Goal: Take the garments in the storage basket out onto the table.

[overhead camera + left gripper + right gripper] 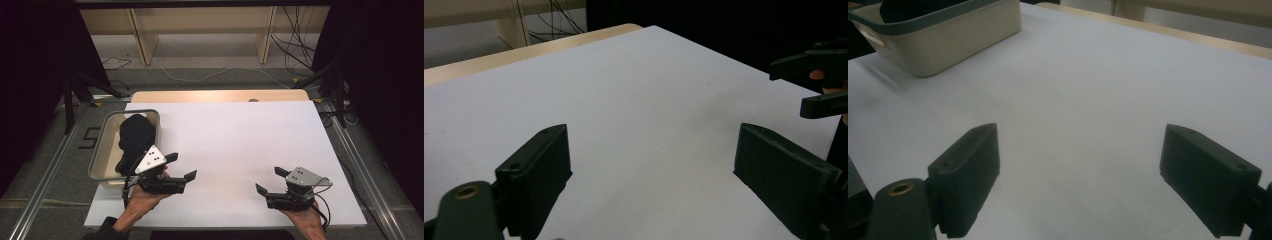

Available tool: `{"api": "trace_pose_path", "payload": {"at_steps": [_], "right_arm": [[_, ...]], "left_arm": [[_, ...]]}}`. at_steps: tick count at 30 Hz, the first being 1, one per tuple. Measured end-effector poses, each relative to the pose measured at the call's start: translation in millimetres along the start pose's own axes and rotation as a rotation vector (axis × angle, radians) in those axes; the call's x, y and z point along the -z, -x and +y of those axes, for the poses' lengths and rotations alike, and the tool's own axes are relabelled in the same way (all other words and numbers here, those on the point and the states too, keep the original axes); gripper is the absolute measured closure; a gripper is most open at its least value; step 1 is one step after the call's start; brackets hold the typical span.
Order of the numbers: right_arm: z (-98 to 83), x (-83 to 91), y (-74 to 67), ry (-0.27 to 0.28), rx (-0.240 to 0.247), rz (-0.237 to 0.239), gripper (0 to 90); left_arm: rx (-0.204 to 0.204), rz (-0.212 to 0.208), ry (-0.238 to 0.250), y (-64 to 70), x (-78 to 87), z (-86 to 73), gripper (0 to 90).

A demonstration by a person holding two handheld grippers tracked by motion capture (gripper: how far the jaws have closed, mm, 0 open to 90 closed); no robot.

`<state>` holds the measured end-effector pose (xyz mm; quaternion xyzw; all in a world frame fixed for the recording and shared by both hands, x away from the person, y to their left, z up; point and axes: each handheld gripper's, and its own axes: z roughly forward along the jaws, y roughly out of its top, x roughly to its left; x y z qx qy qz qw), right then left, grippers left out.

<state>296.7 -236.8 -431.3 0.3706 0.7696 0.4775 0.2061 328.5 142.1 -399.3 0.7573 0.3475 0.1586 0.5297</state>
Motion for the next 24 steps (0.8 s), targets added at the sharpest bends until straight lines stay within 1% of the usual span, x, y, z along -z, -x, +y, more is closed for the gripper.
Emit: {"api": "trace_pose_path", "payload": {"at_steps": [1, 5, 8, 10, 11, 15, 18, 20, 21, 22, 24], "right_arm": [[-0.4, -0.2, 0.9, 0.008, 0.002, 0.003, 17.1], [-0.1, 1.3, 1.8, 0.0, -0.006, -0.007, 17.2], [0.1, 0.9, 1.9, 0.002, -0.001, -0.007, 17.2], [0.1, 0.9, 1.7, 0.002, -0.002, -0.003, 17.1], [0.1, 0.9, 1.7, 0.002, -0.002, -0.003, 17.1], [-0.1, 1.6, 1.7, -0.002, -0.008, -0.005, 17.2], [-0.1, 1.2, 2.4, 0.0, -0.014, -0.003, 17.3], [-0.2, 0.8, 2.5, 0.001, -0.009, -0.003, 17.3], [-0.1, 0.7, 2.5, -0.001, -0.007, -0.004, 17.4], [-0.3, 0.4, 2.5, 0.002, -0.008, -0.001, 17.4], [-0.4, 0.3, 2.4, -0.004, -0.011, -0.004, 17.3]], "left_arm": [[0.001, 0.003, 0.002, -0.1, -1.5, 0.9, 14.0], [0.009, 0.009, 0.006, -2.9, -4.2, 5.3, 14.0], [0.016, 0.014, 0.011, -5.6, -5.5, 9.6, 14.0], [0.005, 0.021, 0.009, -7.6, -6.9, 12.0, 13.9], [-0.002, 0.031, 0.007, -9.4, -7.7, 12.8, 13.9], [0.032, 0.046, 0.015, -18.0, -9.9, 16.3, 14.1], [0.026, 0.055, 0.021, -19.5, -10.6, 19.6, 14.1], [0.027, 0.058, 0.019, -20.2, -12.4, 22.0, 14.1], [0.024, 0.066, 0.014, -20.7, -14.0, 23.3, 14.1], [0.025, 0.079, 0.011, -21.6, -15.9, 25.2, 14.3], [0.038, 0.083, 0.002, -24.4, -19.9, 30.0, 14.6]]}}
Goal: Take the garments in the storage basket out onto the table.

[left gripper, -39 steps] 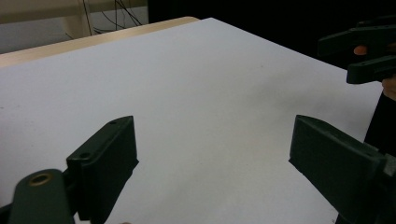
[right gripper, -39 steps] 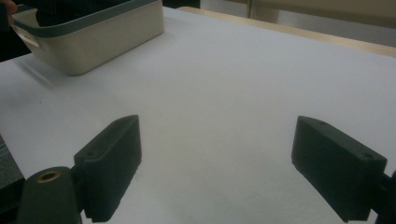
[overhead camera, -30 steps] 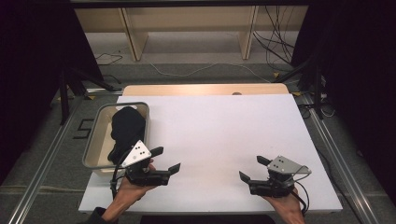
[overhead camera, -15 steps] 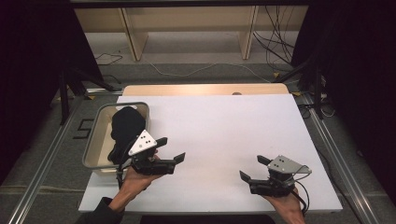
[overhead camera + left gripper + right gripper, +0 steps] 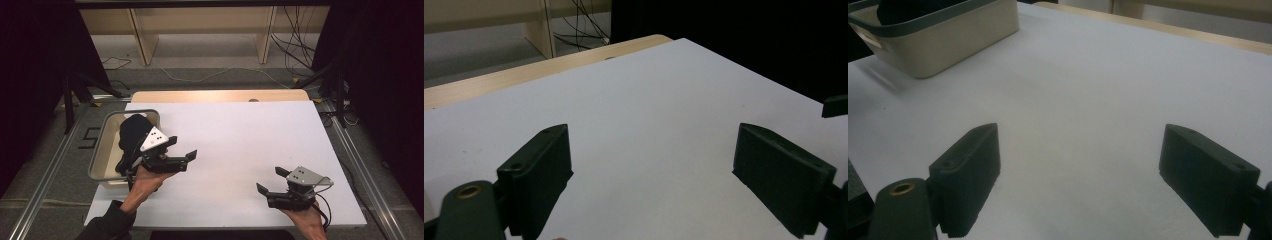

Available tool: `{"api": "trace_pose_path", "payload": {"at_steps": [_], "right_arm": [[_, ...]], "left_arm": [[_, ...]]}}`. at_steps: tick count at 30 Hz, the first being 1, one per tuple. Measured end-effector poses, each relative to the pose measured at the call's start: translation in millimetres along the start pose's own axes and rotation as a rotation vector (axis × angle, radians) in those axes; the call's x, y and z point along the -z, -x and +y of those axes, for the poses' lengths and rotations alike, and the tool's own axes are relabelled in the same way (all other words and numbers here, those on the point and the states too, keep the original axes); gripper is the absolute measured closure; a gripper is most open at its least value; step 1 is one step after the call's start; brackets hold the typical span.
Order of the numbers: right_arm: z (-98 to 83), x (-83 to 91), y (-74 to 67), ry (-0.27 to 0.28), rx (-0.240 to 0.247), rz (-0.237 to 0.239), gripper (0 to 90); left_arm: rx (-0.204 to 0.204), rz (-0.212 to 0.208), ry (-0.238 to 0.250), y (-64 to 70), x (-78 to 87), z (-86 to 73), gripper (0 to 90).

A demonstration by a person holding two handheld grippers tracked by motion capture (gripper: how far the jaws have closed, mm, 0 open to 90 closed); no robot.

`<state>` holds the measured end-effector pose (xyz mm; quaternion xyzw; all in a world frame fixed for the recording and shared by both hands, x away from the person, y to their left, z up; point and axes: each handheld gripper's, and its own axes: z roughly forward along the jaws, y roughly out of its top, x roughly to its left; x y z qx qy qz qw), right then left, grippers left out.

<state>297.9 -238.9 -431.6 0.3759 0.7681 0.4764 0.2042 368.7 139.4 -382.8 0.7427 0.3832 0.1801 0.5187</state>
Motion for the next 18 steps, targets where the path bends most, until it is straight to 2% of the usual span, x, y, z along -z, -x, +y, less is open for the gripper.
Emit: {"api": "trace_pose_path", "payload": {"at_steps": [3, 6, 11, 14, 18], "right_arm": [[-0.1, 0.1, 0.4, 0.001, -0.001, -0.001, 17.4], [-0.1, 0.3, 1.1, 0.003, -0.004, -0.004, 17.4], [0.0, -0.2, 1.6, 0.002, -0.007, -0.004, 17.3], [0.3, -0.7, 0.7, 0.001, -0.001, -0.003, 17.3], [0.1, -0.6, 1.2, 0.001, -0.004, -0.002, 17.3]], "left_arm": [[0.01, 0.009, -0.017, -3.9, -5.2, 7.1, 14.7], [0.001, 0.053, -0.038, -10.5, -8.6, 10.0, 14.7], [0.048, 0.08, -0.063, -22.4, -11.3, 16.8, 14.8], [0.04, 0.124, -0.103, -29.8, -13.5, 23.6, 14.9], [0.111, 0.121, -0.092, -40.4, -13.0, 27.9, 15.0]]}}
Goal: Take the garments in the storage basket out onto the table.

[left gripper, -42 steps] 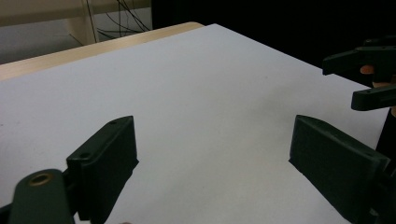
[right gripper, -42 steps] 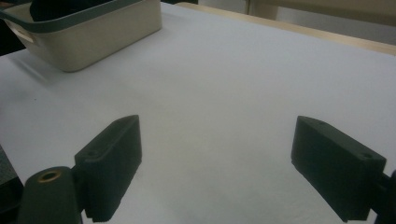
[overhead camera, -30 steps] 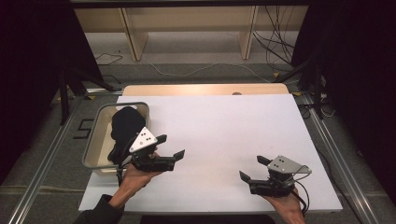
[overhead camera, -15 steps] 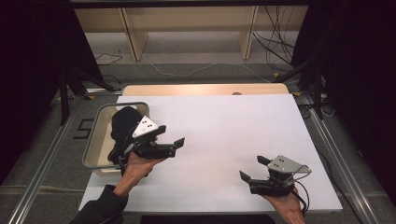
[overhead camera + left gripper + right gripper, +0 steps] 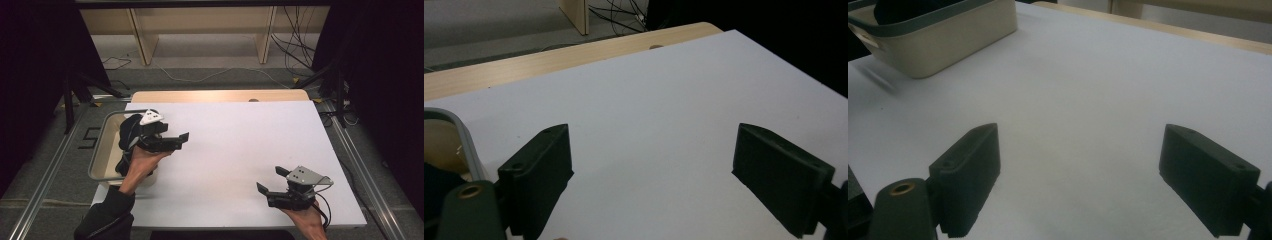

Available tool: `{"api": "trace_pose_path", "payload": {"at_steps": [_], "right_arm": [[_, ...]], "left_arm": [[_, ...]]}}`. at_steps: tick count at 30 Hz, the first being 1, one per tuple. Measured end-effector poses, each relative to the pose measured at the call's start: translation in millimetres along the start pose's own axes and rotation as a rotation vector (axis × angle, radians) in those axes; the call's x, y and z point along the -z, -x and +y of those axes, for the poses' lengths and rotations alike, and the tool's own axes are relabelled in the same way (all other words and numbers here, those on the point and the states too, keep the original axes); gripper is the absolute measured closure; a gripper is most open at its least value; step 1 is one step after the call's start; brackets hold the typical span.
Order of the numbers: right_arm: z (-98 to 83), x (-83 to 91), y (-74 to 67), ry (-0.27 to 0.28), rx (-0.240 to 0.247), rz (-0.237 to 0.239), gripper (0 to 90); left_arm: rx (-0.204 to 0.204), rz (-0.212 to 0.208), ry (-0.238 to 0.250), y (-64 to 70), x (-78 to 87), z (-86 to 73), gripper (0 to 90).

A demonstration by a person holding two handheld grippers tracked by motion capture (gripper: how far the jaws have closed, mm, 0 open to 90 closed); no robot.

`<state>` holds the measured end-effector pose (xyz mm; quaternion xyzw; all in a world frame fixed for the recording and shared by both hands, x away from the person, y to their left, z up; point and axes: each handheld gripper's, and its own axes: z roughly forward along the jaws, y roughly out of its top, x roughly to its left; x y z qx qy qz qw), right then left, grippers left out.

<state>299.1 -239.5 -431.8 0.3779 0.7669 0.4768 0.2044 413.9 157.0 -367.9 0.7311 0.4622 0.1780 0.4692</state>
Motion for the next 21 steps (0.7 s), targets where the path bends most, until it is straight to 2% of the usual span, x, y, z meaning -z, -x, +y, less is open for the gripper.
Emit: {"api": "trace_pose_path", "payload": {"at_steps": [3, 10, 21], "right_arm": [[0.2, 0.5, 0.5, 0.004, 0.002, 0.001, 17.3], [-0.2, -0.6, -1.7, -0.006, 0.007, 0.008, 17.3], [-0.5, -0.9, -1.5, -0.012, 0.008, 0.009, 17.3]], "left_arm": [[-0.007, 0.019, -0.023, -2.1, -0.1, -2.5, 15.1], [0.021, 0.061, -0.015, -14.3, 4.6, 4.6, 15.1], [0.119, 0.14, -0.037, -55.3, 25.4, 8.0, 15.1]]}}
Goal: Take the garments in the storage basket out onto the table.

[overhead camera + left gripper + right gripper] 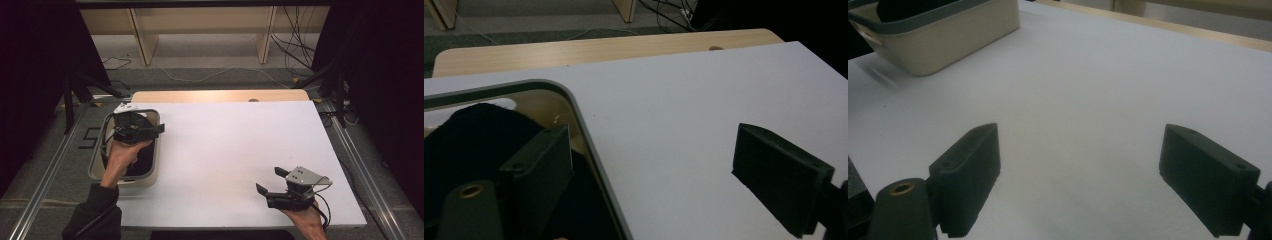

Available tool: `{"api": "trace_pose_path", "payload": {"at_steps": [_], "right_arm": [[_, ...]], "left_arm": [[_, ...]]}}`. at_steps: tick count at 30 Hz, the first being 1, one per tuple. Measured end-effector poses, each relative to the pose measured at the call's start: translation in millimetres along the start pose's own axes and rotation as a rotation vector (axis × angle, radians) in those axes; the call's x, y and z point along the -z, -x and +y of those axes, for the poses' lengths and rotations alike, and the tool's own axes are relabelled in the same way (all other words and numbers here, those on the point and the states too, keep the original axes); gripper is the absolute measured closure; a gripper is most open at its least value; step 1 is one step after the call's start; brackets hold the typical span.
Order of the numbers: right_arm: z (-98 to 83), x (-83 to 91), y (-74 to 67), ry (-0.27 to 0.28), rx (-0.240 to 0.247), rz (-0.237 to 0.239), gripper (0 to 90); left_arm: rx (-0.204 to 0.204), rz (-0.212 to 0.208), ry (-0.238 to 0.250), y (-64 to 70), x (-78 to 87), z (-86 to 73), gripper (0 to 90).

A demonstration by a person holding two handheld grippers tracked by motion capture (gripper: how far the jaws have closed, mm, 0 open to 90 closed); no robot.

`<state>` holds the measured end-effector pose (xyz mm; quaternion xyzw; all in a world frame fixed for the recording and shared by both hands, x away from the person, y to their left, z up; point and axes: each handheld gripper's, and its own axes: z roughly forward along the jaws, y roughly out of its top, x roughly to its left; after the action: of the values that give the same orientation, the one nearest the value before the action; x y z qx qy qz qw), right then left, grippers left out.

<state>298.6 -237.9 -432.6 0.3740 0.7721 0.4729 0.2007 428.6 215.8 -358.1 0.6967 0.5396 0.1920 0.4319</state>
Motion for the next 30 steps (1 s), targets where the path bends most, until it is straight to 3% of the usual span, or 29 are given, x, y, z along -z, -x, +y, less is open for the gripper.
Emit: {"api": "trace_pose_path", "payload": {"at_steps": [8, 11, 18, 25, 30], "right_arm": [[-0.1, 0.5, 1.7, 0.005, -0.006, 0.002, 17.3], [0.1, 0.5, 1.6, 0.002, -0.005, 0.0, 17.3], [-0.2, 0.1, 1.7, 0.001, -0.004, 0.003, 17.3], [-0.5, -0.5, 1.5, -0.002, -0.002, 0.004, 17.4], [-0.8, -1.1, 2.0, -0.009, -0.003, 0.004, 17.4]], "left_arm": [[0.048, 0.032, -0.04, -27.9, 11.2, 3.2, 15.0], [0.053, 0.075, -0.065, -33.7, 8.8, 0.4, 15.1], [0.052, 0.138, -0.143, -41.9, 0.3, -5.7, 15.1], [0.082, 0.184, -0.227, -50.2, -10.3, -13.7, 14.9], [0.071, 0.2, -0.267, -46.6, -17.3, -16.1, 10.8]]}}
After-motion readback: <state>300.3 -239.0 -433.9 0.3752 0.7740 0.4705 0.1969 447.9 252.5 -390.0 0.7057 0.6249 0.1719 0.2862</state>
